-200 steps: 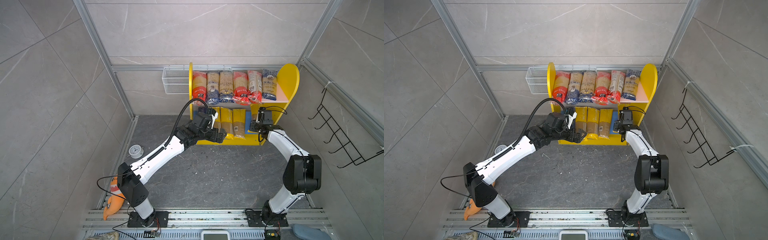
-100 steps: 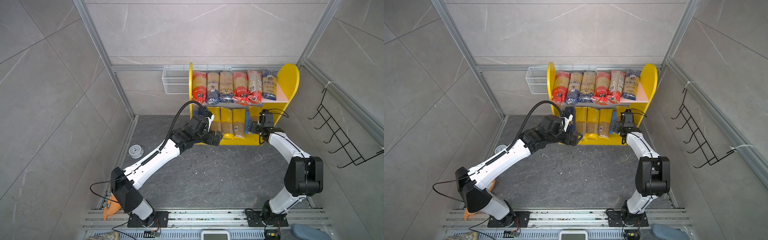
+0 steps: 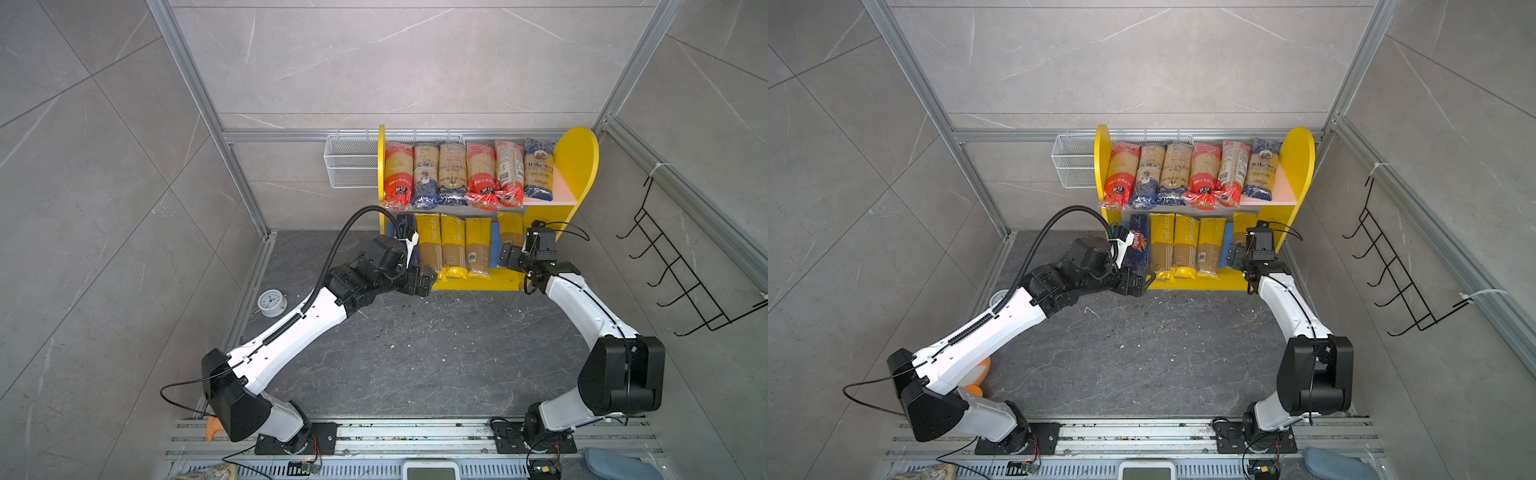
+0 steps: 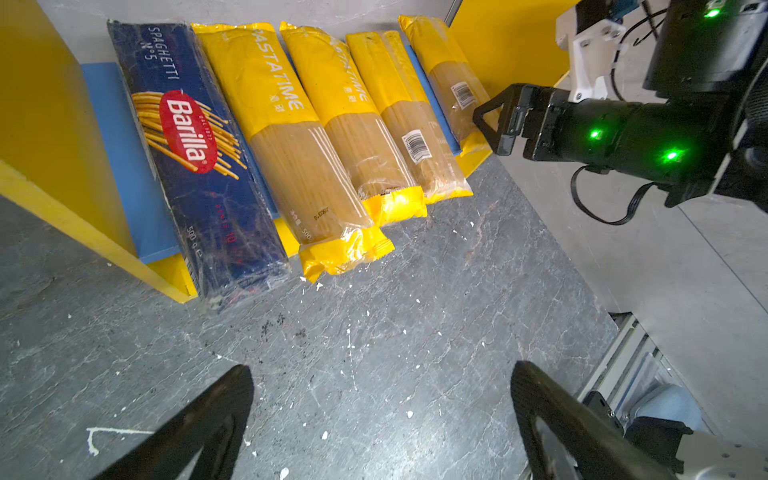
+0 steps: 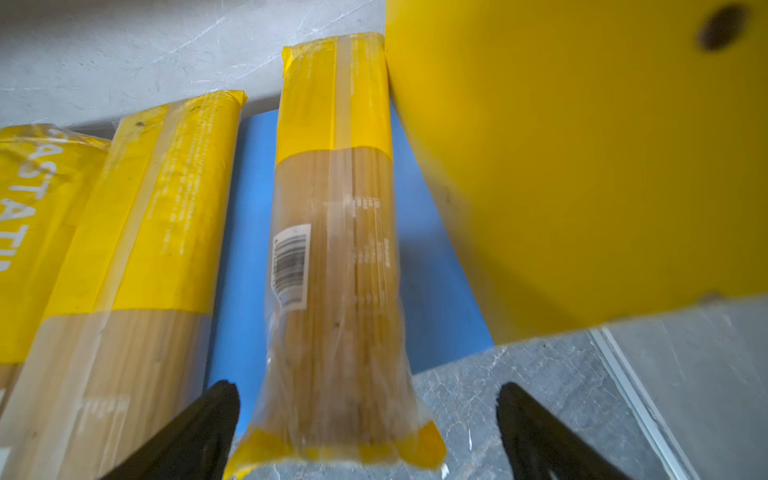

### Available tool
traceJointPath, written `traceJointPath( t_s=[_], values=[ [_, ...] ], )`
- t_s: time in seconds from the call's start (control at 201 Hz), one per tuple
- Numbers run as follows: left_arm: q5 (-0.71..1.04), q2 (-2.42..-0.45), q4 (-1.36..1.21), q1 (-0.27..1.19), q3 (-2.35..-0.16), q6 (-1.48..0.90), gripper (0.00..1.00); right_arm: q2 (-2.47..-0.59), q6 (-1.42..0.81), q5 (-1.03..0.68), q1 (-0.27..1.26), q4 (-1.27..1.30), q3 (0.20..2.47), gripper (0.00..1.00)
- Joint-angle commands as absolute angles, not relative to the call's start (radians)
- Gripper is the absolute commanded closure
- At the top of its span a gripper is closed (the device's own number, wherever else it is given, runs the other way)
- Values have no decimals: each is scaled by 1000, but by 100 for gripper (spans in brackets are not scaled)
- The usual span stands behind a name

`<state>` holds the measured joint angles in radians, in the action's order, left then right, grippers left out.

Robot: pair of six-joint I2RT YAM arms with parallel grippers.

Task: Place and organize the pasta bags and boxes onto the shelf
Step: 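Open the right gripper and withdraw both grippers from the shelf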

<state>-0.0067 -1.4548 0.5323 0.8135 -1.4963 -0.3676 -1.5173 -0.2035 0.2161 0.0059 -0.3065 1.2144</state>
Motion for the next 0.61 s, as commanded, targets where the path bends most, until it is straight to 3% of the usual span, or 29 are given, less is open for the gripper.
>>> traceJointPath(
  t_s=[0.0, 0.388, 0.602],
  values=[
    [-45, -1382, 534, 809, -1480, -384, 0, -1458, -234, 200, 3, -358, 1180, 0],
    [-216, -1184, 608, 808, -1327, -379, 0, -1282, -336, 112, 18, -420, 1051, 0],
    [-419, -1040, 672, 808, -1205, -364, 0, -1126, -362, 158, 186, -434, 944, 0]
  ],
)
